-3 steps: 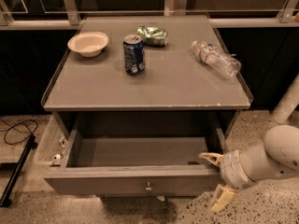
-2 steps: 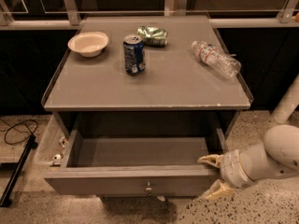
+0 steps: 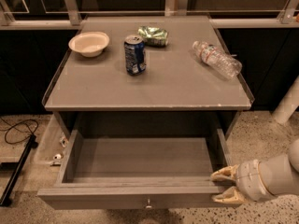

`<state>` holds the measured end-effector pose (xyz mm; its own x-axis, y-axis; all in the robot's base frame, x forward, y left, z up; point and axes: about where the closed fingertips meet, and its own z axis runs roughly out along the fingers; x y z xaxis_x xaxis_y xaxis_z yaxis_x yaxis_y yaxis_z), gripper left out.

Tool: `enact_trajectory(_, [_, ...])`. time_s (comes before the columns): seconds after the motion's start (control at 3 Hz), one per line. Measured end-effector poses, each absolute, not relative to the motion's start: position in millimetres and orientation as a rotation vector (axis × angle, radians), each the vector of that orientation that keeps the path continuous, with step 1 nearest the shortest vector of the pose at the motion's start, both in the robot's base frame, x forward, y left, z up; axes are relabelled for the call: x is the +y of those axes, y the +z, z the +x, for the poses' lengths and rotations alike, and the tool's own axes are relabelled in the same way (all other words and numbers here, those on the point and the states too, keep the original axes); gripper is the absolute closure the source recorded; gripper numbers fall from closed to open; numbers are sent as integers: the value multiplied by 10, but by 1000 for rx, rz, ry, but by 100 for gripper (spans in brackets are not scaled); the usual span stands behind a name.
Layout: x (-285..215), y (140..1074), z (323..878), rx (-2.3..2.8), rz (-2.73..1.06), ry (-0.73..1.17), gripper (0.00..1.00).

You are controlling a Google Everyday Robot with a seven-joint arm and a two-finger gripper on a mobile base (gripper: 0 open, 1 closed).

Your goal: Open top drawer

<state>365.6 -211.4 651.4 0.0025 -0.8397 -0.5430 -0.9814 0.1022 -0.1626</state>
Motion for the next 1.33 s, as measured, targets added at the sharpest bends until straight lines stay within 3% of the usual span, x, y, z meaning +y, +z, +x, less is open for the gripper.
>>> enact_trajectory(0.33, [-2117,6541,3649,1874,-1773,362,100])
enact_trajectory(1.0, [-2274,6550,3260,1916,-1754,369,100])
enact_trajectory(1.33, [-2274,6550,3260,1916,-1754,369,81])
